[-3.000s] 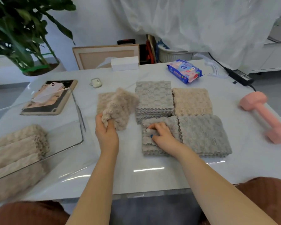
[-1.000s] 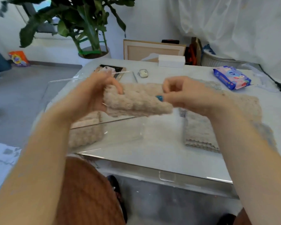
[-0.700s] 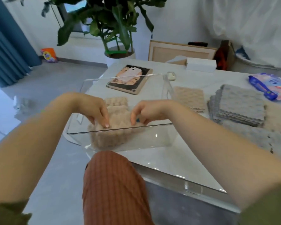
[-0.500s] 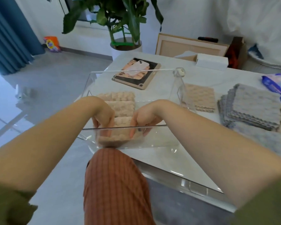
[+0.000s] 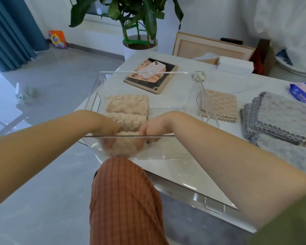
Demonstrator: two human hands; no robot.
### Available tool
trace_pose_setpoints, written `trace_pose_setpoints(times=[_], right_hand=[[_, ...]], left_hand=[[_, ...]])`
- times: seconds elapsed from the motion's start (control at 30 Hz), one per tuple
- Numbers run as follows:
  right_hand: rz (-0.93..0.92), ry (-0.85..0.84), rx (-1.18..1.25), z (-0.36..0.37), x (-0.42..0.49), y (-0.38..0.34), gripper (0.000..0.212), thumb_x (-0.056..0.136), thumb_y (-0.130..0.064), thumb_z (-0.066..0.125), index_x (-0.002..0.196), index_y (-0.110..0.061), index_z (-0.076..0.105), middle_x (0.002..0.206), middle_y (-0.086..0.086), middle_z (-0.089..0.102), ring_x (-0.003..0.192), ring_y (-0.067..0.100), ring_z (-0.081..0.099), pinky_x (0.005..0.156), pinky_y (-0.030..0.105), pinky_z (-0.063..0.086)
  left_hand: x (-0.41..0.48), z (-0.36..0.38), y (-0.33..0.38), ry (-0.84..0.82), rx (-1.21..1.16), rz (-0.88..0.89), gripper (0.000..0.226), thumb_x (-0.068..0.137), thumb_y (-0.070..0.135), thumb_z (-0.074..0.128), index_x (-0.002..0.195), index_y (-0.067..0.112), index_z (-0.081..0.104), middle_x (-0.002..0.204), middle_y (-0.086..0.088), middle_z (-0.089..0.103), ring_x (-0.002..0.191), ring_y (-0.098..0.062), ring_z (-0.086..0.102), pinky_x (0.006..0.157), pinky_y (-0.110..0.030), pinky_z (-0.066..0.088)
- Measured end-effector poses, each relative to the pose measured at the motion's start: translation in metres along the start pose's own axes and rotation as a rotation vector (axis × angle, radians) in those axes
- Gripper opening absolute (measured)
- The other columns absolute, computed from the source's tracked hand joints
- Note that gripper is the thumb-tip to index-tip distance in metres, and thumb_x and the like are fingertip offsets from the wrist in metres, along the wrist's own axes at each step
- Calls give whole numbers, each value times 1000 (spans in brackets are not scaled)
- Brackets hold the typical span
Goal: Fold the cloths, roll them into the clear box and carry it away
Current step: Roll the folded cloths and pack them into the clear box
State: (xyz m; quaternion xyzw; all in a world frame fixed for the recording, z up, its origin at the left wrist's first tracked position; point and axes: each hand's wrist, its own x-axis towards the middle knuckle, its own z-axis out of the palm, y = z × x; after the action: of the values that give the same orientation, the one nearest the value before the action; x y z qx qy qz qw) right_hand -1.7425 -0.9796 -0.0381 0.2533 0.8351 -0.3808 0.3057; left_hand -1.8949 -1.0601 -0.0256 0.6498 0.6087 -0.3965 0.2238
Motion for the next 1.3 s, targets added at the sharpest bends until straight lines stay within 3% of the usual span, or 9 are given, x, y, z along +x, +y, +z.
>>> trace_pose_setpoints(times=[0.2,0.33,0.47,0.57,0.63,0.9,1.03,1.23,1.3], right_hand=[[5,-52,147,1,0,4,46,87,10,40,112,-13,71,143,2,44,129,21,44,101,35,48],[7,-103,259,1,1,6,39,93,5,41,117,-12,67,145,2,42,130,17,44,103,31,46],[9,-147,263,1,8,7,36,96,-2,44,121,-18,64,145,-1,41,130,13,42,105,30,43],[29,-132,252,-4,4,8,37,94,-1,44,114,-21,68,139,2,46,128,18,45,100,33,47],[58,-88,267,-8,0,10,35,92,-2,47,113,-19,69,127,3,53,121,22,54,96,34,49],[31,-172,273,-3,-1,9,47,91,3,38,117,-24,67,140,11,45,122,25,55,98,32,48],[27,-163,307,0,0,10,54,88,9,34,116,-24,67,139,18,42,111,25,57,93,31,50],[52,-163,320,0,-4,4,63,80,18,33,121,-20,63,144,11,34,119,25,51,72,21,55],[69,-137,323,-1,-8,1,58,82,16,33,118,-17,64,140,13,38,119,27,53,78,24,55]], left_hand=[[-1,-9,9,-164,12,5,32,90,32,64,115,13,65,99,1,62,86,-13,48,74,-22,36],[0,-16,-5,-174,-163,6,15,83,35,69,95,28,75,84,15,64,94,-11,57,90,-27,45],[4,-33,-26,212,-469,30,15,82,17,70,75,31,68,80,16,68,90,-14,64,86,-27,44],[18,-34,-26,448,-396,-31,42,70,35,82,96,26,50,95,10,51,91,-15,52,79,-26,40],[32,-23,-20,348,-294,-77,60,65,34,84,105,27,40,101,7,47,95,-17,49,81,-28,42],[42,-14,-27,318,-302,-26,35,70,20,77,78,26,44,83,5,51,73,-14,43,62,-25,35],[39,-12,-21,429,-447,76,42,68,23,79,93,28,46,91,4,54,78,-15,49,70,-29,44],[33,-14,-10,156,-99,-162,54,85,30,64,133,19,42,112,-3,62,91,-17,53,79,-28,44],[29,-17,-5,100,-136,-169,57,90,27,59,140,17,34,119,-5,61,90,-18,53,80,-27,43]])
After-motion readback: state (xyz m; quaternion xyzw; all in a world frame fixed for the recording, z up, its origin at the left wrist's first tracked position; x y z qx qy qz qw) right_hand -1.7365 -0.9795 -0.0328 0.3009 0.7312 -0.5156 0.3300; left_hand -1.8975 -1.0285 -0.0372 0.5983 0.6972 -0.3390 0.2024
